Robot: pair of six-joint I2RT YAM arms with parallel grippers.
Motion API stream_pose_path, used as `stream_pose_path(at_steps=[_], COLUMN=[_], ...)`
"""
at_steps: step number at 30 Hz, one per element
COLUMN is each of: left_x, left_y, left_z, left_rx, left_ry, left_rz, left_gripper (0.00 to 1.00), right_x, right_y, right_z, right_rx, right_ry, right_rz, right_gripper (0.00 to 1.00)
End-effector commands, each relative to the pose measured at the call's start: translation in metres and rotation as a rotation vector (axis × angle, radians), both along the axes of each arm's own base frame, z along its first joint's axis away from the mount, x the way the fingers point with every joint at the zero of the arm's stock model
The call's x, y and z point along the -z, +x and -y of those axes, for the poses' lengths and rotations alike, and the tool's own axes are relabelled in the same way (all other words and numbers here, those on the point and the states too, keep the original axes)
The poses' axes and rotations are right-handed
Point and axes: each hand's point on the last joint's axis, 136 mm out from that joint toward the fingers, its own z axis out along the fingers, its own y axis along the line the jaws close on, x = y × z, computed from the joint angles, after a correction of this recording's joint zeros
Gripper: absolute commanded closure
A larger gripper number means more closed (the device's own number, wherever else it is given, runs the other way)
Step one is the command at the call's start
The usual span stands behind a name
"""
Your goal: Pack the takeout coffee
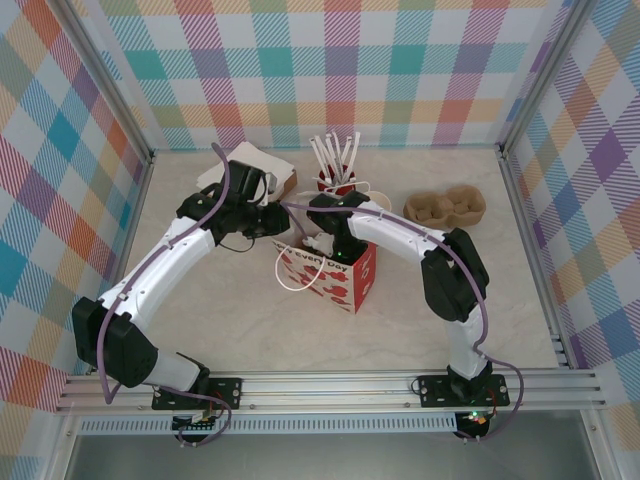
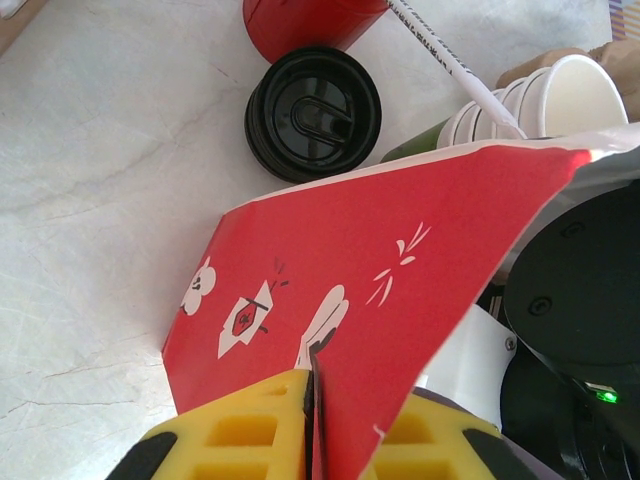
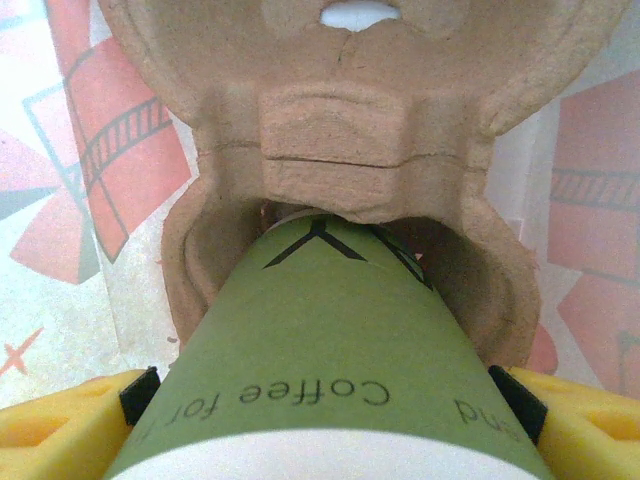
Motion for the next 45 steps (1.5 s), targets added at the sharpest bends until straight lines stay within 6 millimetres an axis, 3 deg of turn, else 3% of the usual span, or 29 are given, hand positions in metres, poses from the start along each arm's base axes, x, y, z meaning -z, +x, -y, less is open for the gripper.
stream_pose_path(at_steps=[1,11,45], left_x=[-0.006,-0.014,-0.004], left_y=[0.002,-0.002,-0.001], left_z=[-0.002,-0.001,-0.002], left_rx=[-0.017,-0.014,-0.017], left_ry=[0.007,0.002,0.022], left_rz=[0.003,0.014,-0.005], left_gripper=[0.87,0.86,0.8], right_x=[0.001,-0.002,0.013], right_y=[0.006,0.01,0.007], right_z=[0.019,0.023,0.019], right_rx=[0.0,0.011,0.002], right_ry=[-0.086,-0.107,-0.1], right_rz=[0.056,0.077,0.048], right_gripper=[0.33,0.33,0.33])
